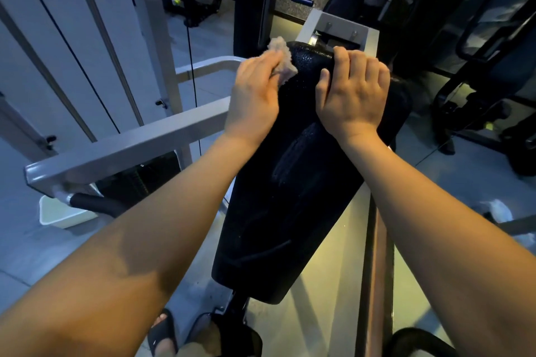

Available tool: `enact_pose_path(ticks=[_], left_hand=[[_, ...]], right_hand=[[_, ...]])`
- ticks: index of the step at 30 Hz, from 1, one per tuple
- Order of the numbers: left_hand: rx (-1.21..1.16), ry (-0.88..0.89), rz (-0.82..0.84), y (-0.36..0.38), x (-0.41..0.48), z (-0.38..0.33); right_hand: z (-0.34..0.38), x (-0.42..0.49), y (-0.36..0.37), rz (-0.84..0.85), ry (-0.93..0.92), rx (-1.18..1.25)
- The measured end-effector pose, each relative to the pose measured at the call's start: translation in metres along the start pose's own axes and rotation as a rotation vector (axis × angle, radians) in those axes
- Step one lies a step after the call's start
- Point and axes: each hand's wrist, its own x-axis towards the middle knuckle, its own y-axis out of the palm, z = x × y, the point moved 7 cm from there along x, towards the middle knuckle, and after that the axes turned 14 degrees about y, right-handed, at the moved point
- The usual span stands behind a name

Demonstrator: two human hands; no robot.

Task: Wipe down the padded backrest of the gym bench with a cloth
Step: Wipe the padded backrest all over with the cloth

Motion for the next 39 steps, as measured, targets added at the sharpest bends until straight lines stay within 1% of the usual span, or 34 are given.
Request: enact_pose_path(ticks=[2, 5, 11, 15, 22, 25, 28, 31, 33, 34, 35, 38, 39], left_hand=[[0.066, 0.066, 0.068, 0.012, 0.004, -0.008], [0.121, 0.116, 0.101, 0.020, 0.003, -0.011], [0.223, 0.132, 0.146, 0.023, 0.011, -0.014], [0.238, 0.084, 0.163, 0.021, 0.009, -0.016], [0.176, 0.146, 0.131, 0.016, 0.013, -0.014], [0.157, 0.141, 0.141, 0.020, -0.010, -0.008], [0.142, 0.091, 0.215, 0.031, -0.069, 0.008], [0.150, -0.029, 0.366, 0.037, -0.136, 0.028], [0.156, -0.111, 0.464, 0.038, -0.154, 0.036], [0.140, -0.115, 0.471, 0.035, -0.149, 0.034], [0.110, -0.091, 0.436, 0.030, -0.137, 0.030], [0.072, 0.036, 0.181, 0.006, -0.068, 0.008], [0.081, 0.054, 0.124, 0.000, -0.045, 0.005]], right_hand=[[0.000, 0.000, -0.001, -0.006, 0.000, 0.002], [-0.001, 0.001, 0.000, -0.012, 0.003, 0.003], [-0.002, 0.000, 0.002, -0.023, -0.001, 0.003], [-0.002, 0.000, 0.001, -0.024, -0.002, 0.008], [-0.002, 0.000, 0.001, -0.028, 0.002, 0.014], [-0.002, -0.001, 0.003, -0.032, 0.000, 0.004], [-0.002, -0.001, 0.004, -0.024, -0.001, 0.005], [-0.002, -0.001, 0.003, -0.013, 0.001, 0.003], [-0.001, -0.001, 0.002, -0.011, 0.002, 0.007], [-0.002, -0.001, 0.001, -0.016, 0.002, 0.010], [-0.002, -0.001, 0.001, -0.022, 0.001, 0.014], [-0.002, -0.001, -0.001, -0.026, 0.003, 0.022], [-0.002, 0.000, -0.001, -0.021, 0.005, 0.020]])
